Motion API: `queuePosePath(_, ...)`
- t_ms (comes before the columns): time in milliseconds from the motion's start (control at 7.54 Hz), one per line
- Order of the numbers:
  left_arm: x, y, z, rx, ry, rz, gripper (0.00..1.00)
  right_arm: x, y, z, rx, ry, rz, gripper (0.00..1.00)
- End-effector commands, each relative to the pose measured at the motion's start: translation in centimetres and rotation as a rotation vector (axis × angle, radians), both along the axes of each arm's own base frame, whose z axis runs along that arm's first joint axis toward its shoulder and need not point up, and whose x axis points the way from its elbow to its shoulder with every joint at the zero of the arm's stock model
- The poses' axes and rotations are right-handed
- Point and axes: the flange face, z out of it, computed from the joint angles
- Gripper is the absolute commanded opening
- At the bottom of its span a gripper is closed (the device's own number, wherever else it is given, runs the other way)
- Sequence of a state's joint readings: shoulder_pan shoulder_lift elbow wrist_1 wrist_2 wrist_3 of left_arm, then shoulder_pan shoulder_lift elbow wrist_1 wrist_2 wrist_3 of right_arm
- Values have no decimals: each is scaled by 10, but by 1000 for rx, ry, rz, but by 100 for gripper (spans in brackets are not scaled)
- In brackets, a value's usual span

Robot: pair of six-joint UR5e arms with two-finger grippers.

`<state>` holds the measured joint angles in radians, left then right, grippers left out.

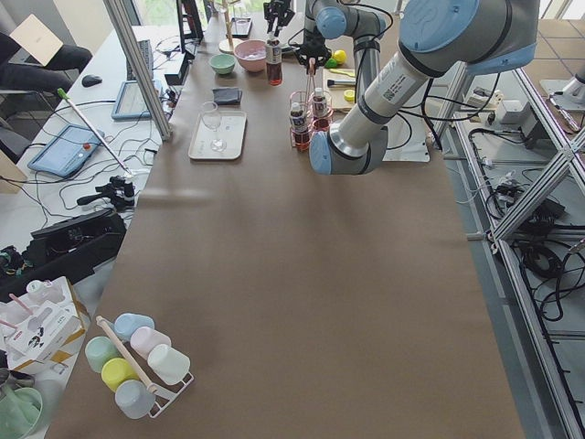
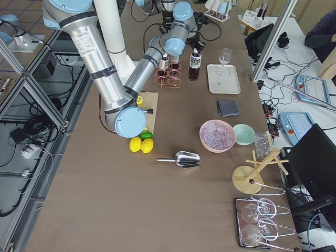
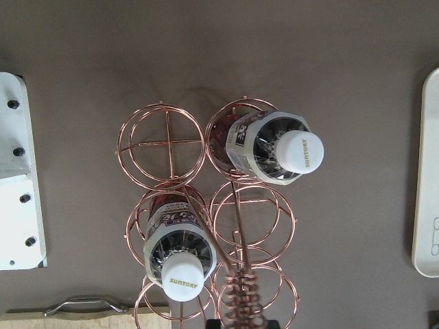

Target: Take tea from basket to plate

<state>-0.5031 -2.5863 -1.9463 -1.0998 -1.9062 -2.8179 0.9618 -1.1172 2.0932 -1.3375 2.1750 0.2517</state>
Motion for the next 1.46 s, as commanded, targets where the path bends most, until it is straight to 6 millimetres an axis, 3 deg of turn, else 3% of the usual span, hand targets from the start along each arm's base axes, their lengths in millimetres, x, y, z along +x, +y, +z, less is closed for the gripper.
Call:
queuePosePath(0,0,0,0,2,0,-2,0,-9,-65,5,-57,40,51,0)
queuePosePath(530,0,0,1,2,-2,-3,0,-56,-152,-39,-89,67,58,0)
queuePosePath(1061,-1,0,0,2,-1,-3,0,-96,-217,-43,-149,79,72,0)
queuePosePath(1326,-1,0,-1,3,0,-3,0,-108,-238,-16,-172,40,95,0)
